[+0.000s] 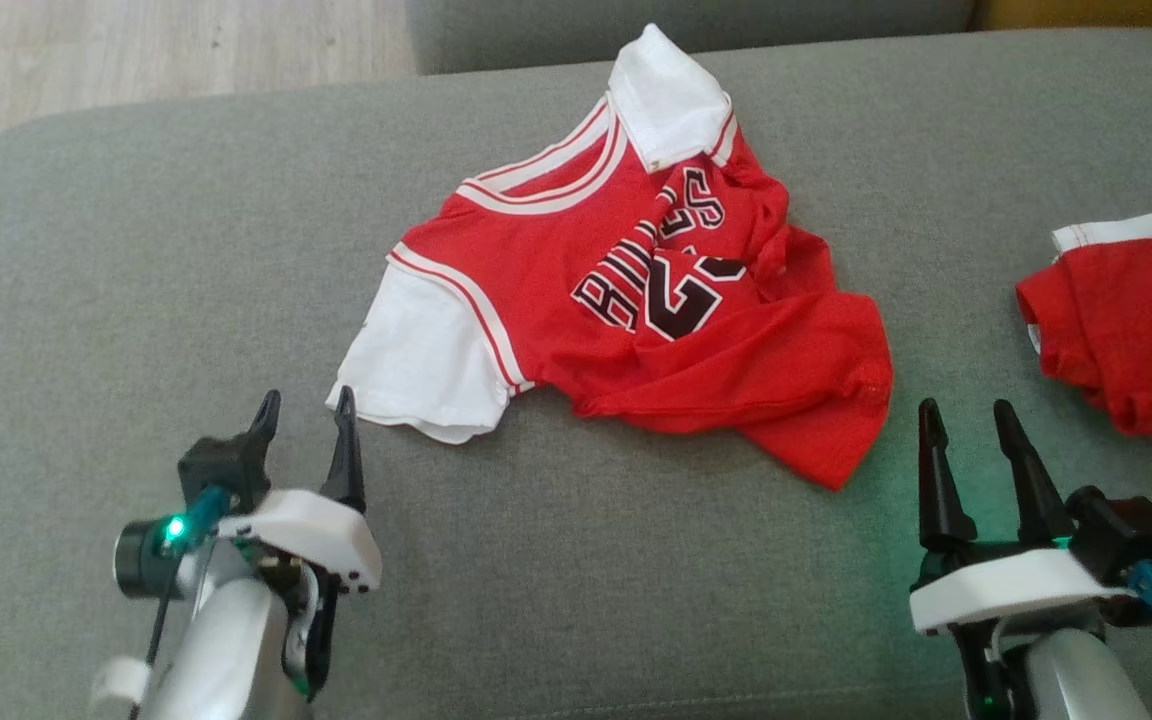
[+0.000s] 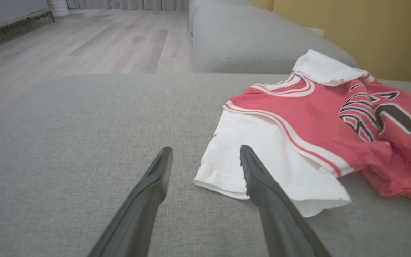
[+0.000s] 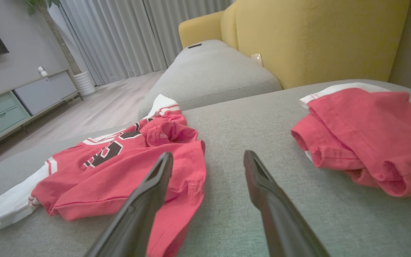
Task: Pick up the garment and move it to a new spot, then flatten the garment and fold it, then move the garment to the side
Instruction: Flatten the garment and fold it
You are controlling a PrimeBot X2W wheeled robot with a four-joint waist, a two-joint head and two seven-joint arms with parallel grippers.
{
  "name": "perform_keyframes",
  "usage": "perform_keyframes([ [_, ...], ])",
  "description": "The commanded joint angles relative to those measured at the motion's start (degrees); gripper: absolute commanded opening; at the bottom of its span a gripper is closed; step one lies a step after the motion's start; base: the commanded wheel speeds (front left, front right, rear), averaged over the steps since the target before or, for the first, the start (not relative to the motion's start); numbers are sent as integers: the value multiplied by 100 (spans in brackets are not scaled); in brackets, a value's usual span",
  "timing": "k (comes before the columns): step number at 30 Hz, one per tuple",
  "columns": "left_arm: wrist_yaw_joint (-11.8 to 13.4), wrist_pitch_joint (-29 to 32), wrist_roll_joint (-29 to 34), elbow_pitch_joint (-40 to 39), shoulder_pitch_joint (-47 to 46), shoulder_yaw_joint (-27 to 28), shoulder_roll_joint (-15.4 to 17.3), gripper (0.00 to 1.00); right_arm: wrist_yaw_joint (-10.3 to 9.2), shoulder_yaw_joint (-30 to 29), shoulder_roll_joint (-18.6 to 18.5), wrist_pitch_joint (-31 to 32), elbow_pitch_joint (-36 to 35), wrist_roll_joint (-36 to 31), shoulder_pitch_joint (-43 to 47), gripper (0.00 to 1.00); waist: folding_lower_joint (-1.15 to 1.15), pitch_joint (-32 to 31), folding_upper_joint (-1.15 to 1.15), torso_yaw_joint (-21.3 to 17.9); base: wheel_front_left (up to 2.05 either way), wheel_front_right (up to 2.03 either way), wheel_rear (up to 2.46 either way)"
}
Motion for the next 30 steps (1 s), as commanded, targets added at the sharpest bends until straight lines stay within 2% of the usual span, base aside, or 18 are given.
perform_keyframes([
  [1,-42,-25,53,106,-377,160,140,100,21,175,-24,-48,-209,-51,-204,100,0,68,0,-29,0,0,0],
  [7,-222,21,122,1214,-1086,33,263,100,21,236,-24,-26,-264,-40,-286,100,0,270,0,-101,0,0,0],
  [13,-394,11,117,1817,-1446,-74,260,100,21,229,-24,-19,-243,-39,-335,100,0,366,0,-149,0,0,0],
  [30,-553,-17,90,3126,-1996,-298,236,100,21,213,-24,-43,-119,-41,-464,100,0,481,0,-267,0,0,0],
])
